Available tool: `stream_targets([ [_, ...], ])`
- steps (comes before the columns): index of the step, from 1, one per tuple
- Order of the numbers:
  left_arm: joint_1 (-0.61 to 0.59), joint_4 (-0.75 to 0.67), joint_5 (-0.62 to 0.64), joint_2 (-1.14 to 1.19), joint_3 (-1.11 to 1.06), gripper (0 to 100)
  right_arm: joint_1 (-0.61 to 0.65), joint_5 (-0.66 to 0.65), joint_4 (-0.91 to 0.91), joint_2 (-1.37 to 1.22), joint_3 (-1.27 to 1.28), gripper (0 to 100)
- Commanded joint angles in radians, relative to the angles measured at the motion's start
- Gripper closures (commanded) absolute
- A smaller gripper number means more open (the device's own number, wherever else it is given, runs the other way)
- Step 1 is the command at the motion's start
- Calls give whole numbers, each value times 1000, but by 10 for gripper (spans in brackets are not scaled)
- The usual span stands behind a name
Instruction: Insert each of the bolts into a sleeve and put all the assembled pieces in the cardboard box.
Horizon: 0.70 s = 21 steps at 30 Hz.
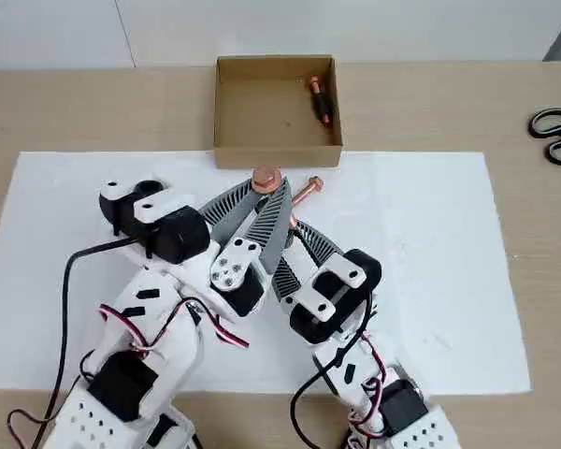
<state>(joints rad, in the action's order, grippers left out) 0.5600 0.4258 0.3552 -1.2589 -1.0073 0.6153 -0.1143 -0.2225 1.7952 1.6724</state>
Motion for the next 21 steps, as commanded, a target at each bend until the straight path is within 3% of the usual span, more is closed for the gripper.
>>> stream_targets([
  [1, -2, -28, -9, -17, 5, 994, 2, -8, 21, 16, -6, 994],
  [7, -2, 57, -86, -17, 5, 994, 1, -8, 21, 16, -6, 994],
  [21, 5, 57, -199, -25, -82, 994, 1, -8, 28, 16, -14, 994],
])
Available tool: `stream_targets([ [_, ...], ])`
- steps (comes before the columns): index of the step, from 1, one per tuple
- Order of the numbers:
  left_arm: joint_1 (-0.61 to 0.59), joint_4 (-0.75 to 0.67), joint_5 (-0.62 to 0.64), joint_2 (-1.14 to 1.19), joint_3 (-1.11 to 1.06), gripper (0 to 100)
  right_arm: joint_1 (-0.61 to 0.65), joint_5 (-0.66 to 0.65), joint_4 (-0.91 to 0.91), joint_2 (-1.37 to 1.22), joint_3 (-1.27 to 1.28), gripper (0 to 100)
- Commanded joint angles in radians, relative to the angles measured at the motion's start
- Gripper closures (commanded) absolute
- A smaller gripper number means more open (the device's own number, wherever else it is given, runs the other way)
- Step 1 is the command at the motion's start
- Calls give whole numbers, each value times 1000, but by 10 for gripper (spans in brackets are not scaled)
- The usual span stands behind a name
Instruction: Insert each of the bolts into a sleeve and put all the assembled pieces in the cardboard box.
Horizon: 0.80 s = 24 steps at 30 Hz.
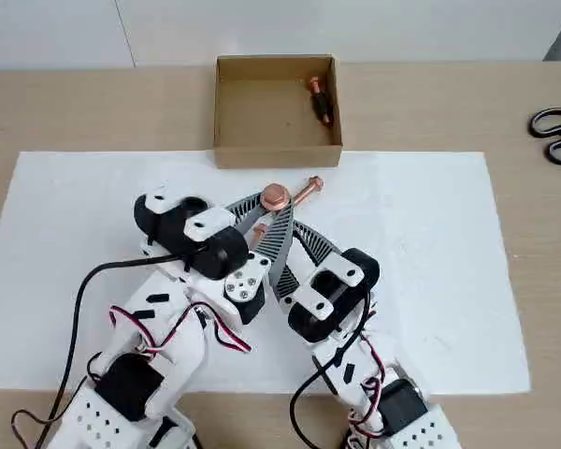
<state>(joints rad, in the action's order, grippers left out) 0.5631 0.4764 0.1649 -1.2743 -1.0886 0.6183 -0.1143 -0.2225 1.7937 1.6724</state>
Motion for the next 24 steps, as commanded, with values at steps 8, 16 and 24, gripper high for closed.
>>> stream_targets([
  [8, -6, 54, -12, -9, 1, 896, -2, -8, 28, 18, -15, 994],
  [16, -5, 170, -12, -11, 5, 717, -2, -8, 28, 18, -15, 994],
  [24, -164, 91, -94, -11, 136, 717, -2, -8, 24, 18, -15, 994],
])
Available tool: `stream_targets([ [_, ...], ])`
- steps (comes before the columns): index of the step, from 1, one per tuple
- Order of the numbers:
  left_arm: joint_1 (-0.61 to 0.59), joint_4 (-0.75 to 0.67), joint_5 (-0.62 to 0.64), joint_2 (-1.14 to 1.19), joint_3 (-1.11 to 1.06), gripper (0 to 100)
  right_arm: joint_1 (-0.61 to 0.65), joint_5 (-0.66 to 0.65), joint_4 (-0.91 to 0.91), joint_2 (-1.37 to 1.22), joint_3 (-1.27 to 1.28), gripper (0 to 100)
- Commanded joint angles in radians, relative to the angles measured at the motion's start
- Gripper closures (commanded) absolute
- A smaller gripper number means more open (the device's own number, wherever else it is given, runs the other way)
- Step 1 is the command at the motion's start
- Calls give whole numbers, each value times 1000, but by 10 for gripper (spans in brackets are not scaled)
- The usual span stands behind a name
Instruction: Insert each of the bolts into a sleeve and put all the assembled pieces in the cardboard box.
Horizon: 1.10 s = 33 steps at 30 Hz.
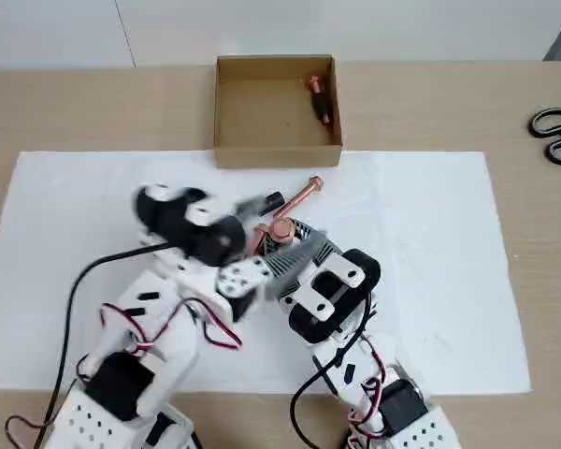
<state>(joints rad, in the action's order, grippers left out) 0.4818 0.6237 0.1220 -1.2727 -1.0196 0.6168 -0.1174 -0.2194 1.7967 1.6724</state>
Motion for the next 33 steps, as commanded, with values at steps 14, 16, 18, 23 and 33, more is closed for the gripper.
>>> stream_targets([
  [14, -242, 35, -91, -14, 87, 978, -285, -5, 16, 10, -38, 995],
  [16, -250, 35, -91, -14, 61, 987, -374, -5, 8, 4, -68, 995],
  [18, -253, 31, -91, -14, 10, 994, -426, -5, -56, 2, -115, 995],
  [23, -255, -81, -92, -103, -124, 994, -437, 0, -302, 2, -290, 995],
  [33, -253, -15, -94, -555, -314, 994, -438, 0, -369, -214, -525, 995],
])
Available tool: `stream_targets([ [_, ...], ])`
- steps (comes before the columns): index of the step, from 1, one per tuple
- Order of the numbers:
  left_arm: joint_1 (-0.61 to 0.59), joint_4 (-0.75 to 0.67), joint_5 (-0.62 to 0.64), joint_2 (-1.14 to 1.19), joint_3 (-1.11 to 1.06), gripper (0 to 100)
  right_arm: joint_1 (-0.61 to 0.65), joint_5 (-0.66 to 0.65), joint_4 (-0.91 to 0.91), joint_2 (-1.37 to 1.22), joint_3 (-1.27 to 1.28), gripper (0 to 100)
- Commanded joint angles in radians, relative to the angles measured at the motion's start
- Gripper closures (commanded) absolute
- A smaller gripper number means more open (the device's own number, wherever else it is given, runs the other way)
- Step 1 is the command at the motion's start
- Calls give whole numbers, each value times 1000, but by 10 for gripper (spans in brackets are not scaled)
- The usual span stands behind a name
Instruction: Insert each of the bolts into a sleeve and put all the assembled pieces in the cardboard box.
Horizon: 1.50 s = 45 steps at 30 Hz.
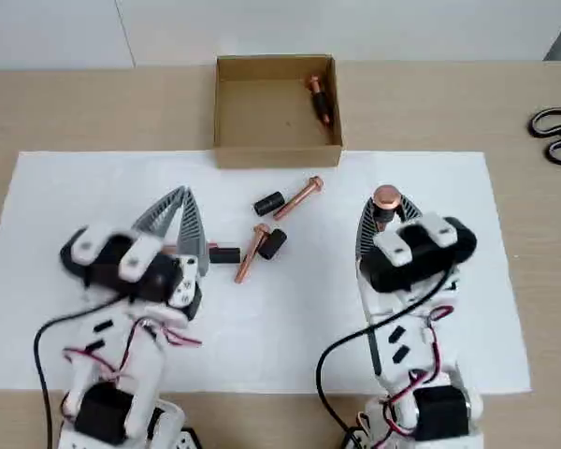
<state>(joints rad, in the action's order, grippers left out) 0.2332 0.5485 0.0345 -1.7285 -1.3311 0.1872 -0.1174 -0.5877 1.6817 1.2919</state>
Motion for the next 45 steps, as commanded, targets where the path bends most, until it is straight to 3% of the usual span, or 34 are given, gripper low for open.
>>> stream_targets([
  [1, -5, 92, -6, -97, 4, 994, -8, 0, -1, -162, -184, 995],
  [9, -5, 129, -3, -87, 5, 994, -7, 2, 12, -777, -448, 995],
  [16, -5, 129, -3, -87, 5, 994, 16, -5, 240, -1265, -703, 995],
  [26, -6, 129, -3, -87, 4, 994, 120, -5, 254, -1793, -1162, 995],
  [45, -6, 130, -3, -87, -1, 994, 107, -5, 246, -2720, -2156, 995],
])
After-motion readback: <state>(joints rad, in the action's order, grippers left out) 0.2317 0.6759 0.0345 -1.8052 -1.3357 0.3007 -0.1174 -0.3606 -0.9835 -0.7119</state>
